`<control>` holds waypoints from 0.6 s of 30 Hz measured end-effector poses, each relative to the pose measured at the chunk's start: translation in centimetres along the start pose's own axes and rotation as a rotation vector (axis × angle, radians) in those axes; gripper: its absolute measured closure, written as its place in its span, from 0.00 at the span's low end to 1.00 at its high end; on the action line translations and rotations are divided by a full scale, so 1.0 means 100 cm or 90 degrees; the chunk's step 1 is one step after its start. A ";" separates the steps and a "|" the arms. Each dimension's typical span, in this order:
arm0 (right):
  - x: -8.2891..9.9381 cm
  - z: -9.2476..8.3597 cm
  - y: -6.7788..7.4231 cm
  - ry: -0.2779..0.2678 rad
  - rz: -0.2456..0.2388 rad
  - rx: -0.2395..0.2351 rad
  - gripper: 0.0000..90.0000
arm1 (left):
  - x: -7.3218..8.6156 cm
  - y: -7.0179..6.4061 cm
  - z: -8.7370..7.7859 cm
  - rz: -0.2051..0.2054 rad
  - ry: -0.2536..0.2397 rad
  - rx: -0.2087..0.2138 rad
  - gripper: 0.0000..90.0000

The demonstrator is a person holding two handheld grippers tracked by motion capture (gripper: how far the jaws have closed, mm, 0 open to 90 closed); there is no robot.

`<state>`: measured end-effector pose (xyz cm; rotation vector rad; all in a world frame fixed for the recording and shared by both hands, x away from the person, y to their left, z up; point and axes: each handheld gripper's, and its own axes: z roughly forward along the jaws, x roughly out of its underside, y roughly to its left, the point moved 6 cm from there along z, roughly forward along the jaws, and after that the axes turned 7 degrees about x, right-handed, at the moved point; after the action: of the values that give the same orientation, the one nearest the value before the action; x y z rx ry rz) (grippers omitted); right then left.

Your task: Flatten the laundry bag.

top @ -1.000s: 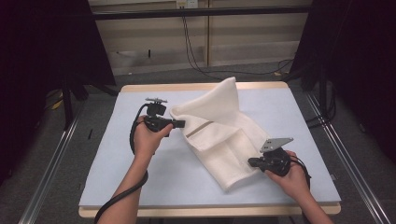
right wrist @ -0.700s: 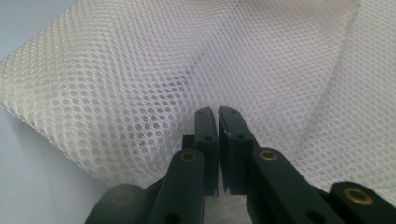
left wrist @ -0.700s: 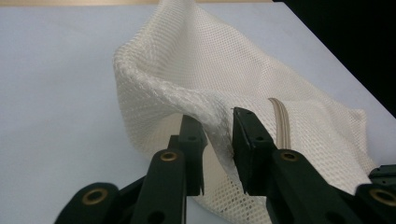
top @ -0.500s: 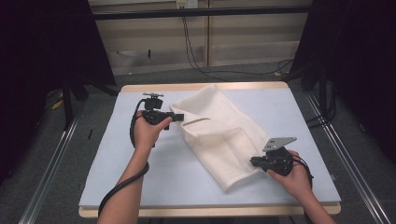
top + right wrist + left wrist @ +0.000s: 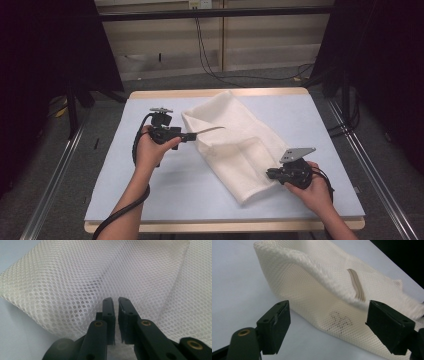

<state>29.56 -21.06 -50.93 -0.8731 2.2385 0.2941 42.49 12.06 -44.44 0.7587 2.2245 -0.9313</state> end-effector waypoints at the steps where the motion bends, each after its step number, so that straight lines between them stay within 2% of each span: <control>1: -0.001 0.001 0.000 -0.002 -0.002 -0.003 0.92 | 0.005 0.001 0.000 0.000 0.014 -0.002 0.24; 3: -0.001 0.001 0.000 -0.002 -0.005 0.000 0.91 | 0.008 0.001 0.000 0.003 0.021 -0.003 0.26; 5: -0.002 0.001 0.000 -0.002 -0.004 0.002 0.91 | 0.014 0.001 0.004 0.006 0.038 0.000 0.38; 6: -0.002 0.001 0.000 -0.002 -0.004 0.002 0.91 | 0.014 0.001 0.004 0.006 0.038 0.000 0.39; 7: -0.002 0.000 0.000 -0.002 -0.001 0.002 0.91 | 0.017 -0.001 0.008 0.003 0.049 0.012 0.51; 8: -0.002 0.000 0.000 -0.005 -0.001 -0.003 0.91 | 0.017 -0.003 0.010 0.008 0.050 0.018 0.58; 9: -0.002 0.000 0.000 -0.005 0.001 -0.004 0.91 | 0.016 -0.005 0.013 0.006 0.049 0.022 0.59; 10: -0.003 0.000 -0.001 -0.007 -0.002 -0.003 0.91 | 0.016 -0.008 0.014 0.010 0.061 0.039 0.70; 11: -0.003 0.000 -0.001 -0.007 -0.002 -0.003 0.91 | 0.016 -0.008 0.014 0.010 0.061 0.039 0.75; 12: -0.003 -0.001 -0.001 -0.004 0.001 0.000 0.91 | 0.010 -0.013 0.019 0.021 0.049 0.041 0.75; 13: -0.003 -0.001 -0.001 -0.004 0.001 0.000 0.91 | 0.010 -0.013 0.019 0.021 0.049 0.041 0.76; 14: -0.003 -0.001 -0.001 -0.006 0.001 -0.001 0.91 | 0.003 -0.015 0.023 0.038 0.042 0.038 0.77; 16: -0.003 -0.001 -0.001 -0.007 0.000 -0.003 0.90 | -0.001 -0.015 0.026 0.034 0.034 0.032 0.80; 17: -0.003 0.000 0.000 -0.008 0.001 -0.004 0.87 | -0.008 -0.013 0.030 0.042 0.034 0.025 0.80; 18: -0.003 0.000 0.001 -0.008 0.000 -0.002 0.86 | -0.008 -0.013 0.030 0.042 0.034 0.025 0.80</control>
<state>29.71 -20.85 -50.73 -0.8709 2.2264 0.3029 43.06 8.74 -45.04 0.8795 2.2176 -0.9354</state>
